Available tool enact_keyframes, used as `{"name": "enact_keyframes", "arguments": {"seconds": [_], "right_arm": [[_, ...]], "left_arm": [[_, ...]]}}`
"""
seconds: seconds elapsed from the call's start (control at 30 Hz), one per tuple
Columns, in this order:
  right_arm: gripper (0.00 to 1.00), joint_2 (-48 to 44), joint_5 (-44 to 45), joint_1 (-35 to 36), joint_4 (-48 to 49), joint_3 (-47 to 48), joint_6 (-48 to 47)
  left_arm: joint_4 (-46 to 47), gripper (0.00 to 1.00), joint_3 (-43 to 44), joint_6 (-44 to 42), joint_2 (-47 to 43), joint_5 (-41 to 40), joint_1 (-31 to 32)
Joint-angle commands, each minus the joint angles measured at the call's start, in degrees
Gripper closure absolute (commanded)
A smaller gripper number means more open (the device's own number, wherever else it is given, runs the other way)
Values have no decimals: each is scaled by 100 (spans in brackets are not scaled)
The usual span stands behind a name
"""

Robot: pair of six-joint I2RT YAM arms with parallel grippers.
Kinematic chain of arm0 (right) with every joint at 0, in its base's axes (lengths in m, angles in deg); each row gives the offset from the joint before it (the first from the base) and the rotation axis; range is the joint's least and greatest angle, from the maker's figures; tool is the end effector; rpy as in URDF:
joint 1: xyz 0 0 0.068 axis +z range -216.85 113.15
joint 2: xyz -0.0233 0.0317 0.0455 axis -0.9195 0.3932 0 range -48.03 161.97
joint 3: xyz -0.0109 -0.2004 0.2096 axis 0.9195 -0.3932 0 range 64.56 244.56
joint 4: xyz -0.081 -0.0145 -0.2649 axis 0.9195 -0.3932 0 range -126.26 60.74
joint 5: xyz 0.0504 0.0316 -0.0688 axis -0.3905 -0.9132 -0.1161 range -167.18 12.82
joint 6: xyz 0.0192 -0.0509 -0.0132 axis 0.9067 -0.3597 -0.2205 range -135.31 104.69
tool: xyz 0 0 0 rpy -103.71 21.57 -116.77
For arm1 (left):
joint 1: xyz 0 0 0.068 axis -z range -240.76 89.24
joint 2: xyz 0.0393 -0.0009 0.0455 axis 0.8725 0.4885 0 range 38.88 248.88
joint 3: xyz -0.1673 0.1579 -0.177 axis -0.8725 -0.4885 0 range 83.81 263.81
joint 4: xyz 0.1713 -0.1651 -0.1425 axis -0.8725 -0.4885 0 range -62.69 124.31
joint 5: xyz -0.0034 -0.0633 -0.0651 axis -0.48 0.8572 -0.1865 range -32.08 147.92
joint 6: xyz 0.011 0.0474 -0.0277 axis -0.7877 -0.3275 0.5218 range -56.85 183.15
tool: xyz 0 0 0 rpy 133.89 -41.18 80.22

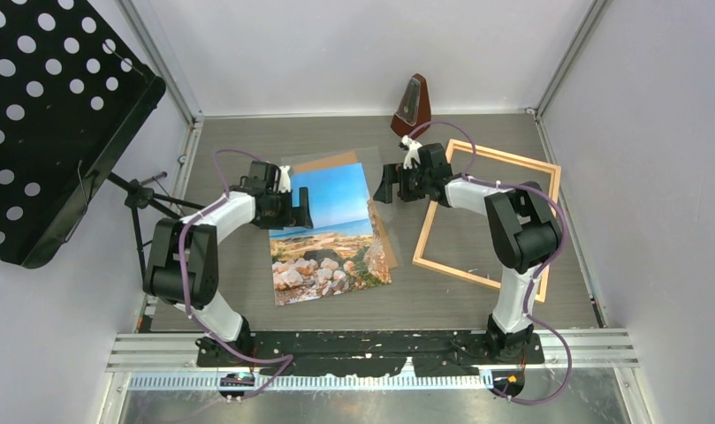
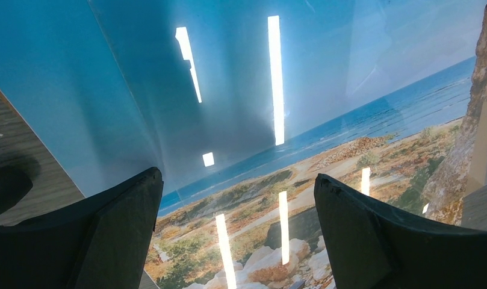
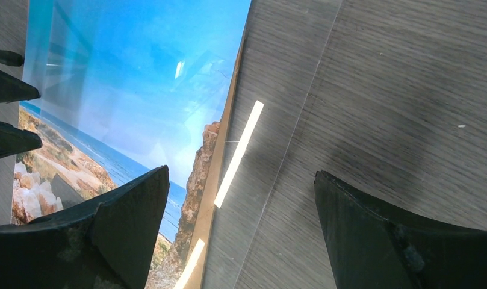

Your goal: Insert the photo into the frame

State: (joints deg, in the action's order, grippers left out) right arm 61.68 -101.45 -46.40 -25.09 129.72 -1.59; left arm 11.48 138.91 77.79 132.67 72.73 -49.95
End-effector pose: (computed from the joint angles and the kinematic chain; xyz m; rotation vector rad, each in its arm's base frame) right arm 0.3946 0.1640 0.1672 -0.3655 2.2968 0.7899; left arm 0.3258 -0.0723 0.1801 -0.0014 2.6735 -0.4880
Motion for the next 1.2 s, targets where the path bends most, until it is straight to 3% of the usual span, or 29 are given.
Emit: {"name": "enact_keyframes", "arguments": {"seconds": [0.0,0.57,1.03,1.17], "right_arm": [[3,43,-160,-100,346,163,128],[1,507,-757,-217,650,128,569],[0,804,-1684,-259,1501,-94,1260],[4,645,-1919,-375,1856,-206,1529]], "left_arm": [[193,3,170,44,80,206,31],[283,3,116,64,266,354,27],[464,4,-6,93,326,742,27],[471,4,-20,101,330,762,27]]}}
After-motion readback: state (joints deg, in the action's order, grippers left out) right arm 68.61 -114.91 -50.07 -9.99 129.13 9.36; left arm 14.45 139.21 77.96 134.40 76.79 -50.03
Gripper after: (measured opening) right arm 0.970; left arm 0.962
